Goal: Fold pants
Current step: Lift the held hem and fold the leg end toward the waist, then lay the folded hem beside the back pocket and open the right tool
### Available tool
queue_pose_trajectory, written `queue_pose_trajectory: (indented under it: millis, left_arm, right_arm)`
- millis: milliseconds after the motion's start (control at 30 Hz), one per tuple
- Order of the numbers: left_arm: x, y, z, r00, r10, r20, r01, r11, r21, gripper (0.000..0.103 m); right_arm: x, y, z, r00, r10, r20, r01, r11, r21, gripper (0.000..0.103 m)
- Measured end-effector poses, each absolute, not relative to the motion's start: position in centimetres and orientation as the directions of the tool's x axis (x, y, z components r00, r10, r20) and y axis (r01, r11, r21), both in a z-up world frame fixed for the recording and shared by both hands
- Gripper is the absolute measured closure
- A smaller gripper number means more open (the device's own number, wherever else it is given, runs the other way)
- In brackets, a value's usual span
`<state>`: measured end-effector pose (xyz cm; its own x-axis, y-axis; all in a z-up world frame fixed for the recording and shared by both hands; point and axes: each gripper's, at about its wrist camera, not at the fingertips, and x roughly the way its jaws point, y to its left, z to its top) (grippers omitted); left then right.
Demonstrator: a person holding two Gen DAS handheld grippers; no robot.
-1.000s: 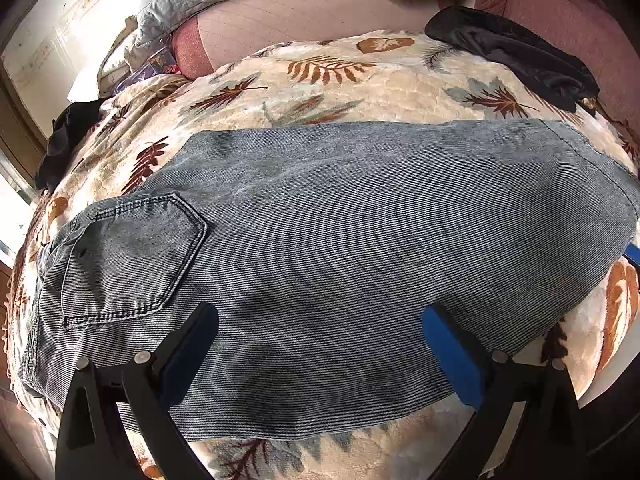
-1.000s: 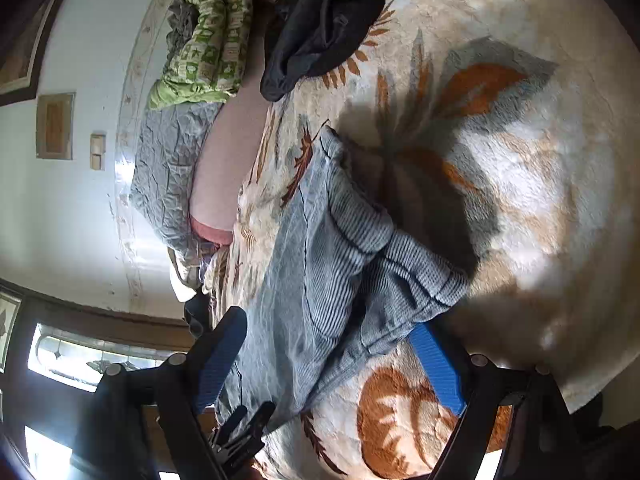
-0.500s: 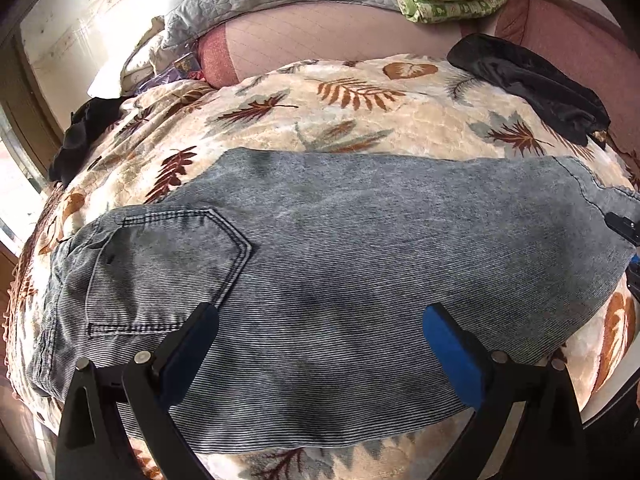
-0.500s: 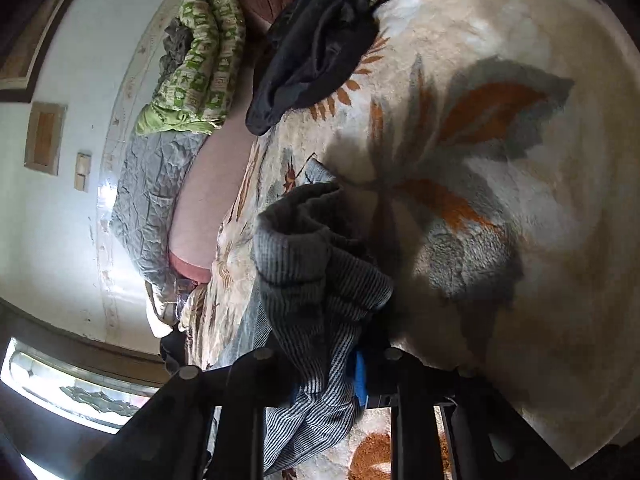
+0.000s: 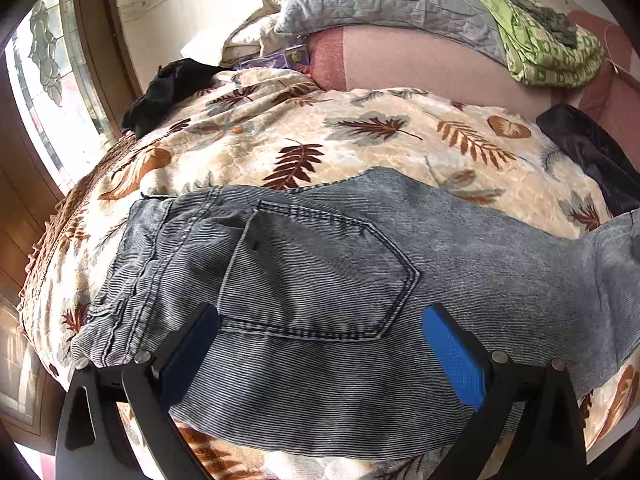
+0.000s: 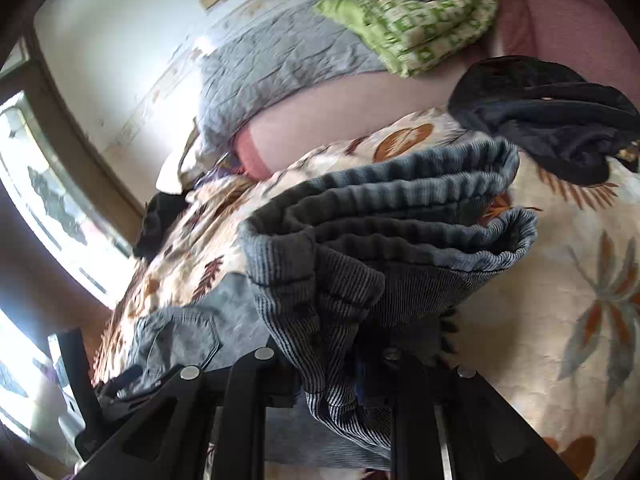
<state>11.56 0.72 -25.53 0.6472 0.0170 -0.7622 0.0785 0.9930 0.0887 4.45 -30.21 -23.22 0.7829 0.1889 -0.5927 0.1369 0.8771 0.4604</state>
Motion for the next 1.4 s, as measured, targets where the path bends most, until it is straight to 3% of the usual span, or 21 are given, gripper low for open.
queue_pose_trajectory:
  millis: [133,233,300,367,433,567,667,700,733,800,967,1067,1300,1400]
  left_arm:
    - [11.8,2.3,-25.4,0.650,0.029,-0.760,0.047,0.996,0.079,0.002]
    - [12.0,3.1,-25.4,0.647,0.039,-0.761,0.029,0.997,0.075,0.002]
    - [12.0,3.5,-25.2,0.649,0.028,-0.760,0.019,0.998,0.053,0.002]
    - [12.0,3.4,-25.0,0.651,0.017,-0.759,0.020,0.999,0.040,0.002]
    - [11.9,2.8,-24.9,0.651,0.003,-0.759,0.036,0.999,0.035,0.002]
    - [11.2,0.9,-24.4,0.680,-0.023,-0.733,0.094,0.994,0.055,0.002]
    - [10.6,-0.8,-24.3,0.693,-0.057,-0.719,0.142,0.988,0.058,0.002]
    - [10.4,-1.5,-24.4,0.689,-0.075,-0.721,0.170,0.984,0.060,0.002]
    - [10.2,-2.2,-24.4,0.689,-0.084,-0.720,0.192,0.979,0.069,0.002]
    - [9.8,-3.3,-24.2,0.705,-0.101,-0.702,0.216,0.973,0.077,0.002]
    - [9.4,-5.8,-25.7,0.682,-0.103,-0.724,0.281,0.951,0.129,0.002]
    - [9.9,-7.1,-28.0,0.633,-0.031,-0.773,0.302,0.930,0.210,0.001]
    - [10.7,-6.1,-29.5,0.567,-0.060,-0.822,0.289,0.948,0.131,0.001]
    - [10.7,-5.3,-28.9,0.601,-0.015,-0.799,0.230,0.961,0.156,0.002]
  right_arm:
    - [6.8,-24.3,-26.2,0.661,0.290,-0.692,0.049,0.904,0.425,0.077]
    - [7.7,-21.9,-28.9,0.530,0.359,-0.768,0.014,0.902,0.432,0.054]
    - [6.8,-22.3,-28.6,0.556,0.401,-0.728,-0.022,0.882,0.470,0.053]
    - [5.7,-23.8,-27.5,0.591,0.451,-0.668,-0.062,0.852,0.520,0.041]
    - [4.4,-25.8,-25.8,0.650,0.472,-0.595,-0.087,0.825,0.559,0.034]
    - [3.4,-30.1,-23.8,0.721,0.484,-0.496,-0.102,0.782,0.615,0.034]
    - [4.6,-31.4,-23.6,0.756,0.390,-0.526,-0.016,0.814,0.580,0.036]
    - [5.6,-31.6,-23.7,0.753,0.376,-0.540,-0.002,0.822,0.570,0.040]
    - [6.6,-31.6,-24.1,0.745,0.366,-0.558,0.010,0.830,0.558,0.057]
    - [9.1,-31.0,-24.8,0.721,0.362,-0.591,0.031,0.835,0.549,0.065]
    - [13.8,-29.6,-28.1,0.635,0.376,-0.675,0.032,0.860,0.509,0.065]
    - [16.3,-29.3,-31.1,0.566,0.368,-0.738,0.065,0.872,0.485,0.066]
    - [15.0,-31.8,-29.4,0.609,0.427,-0.668,0.072,0.809,0.583,0.063]
    - [11.8,-32.6,-27.4,0.651,0.408,-0.640,0.058,0.814,0.578,0.063]
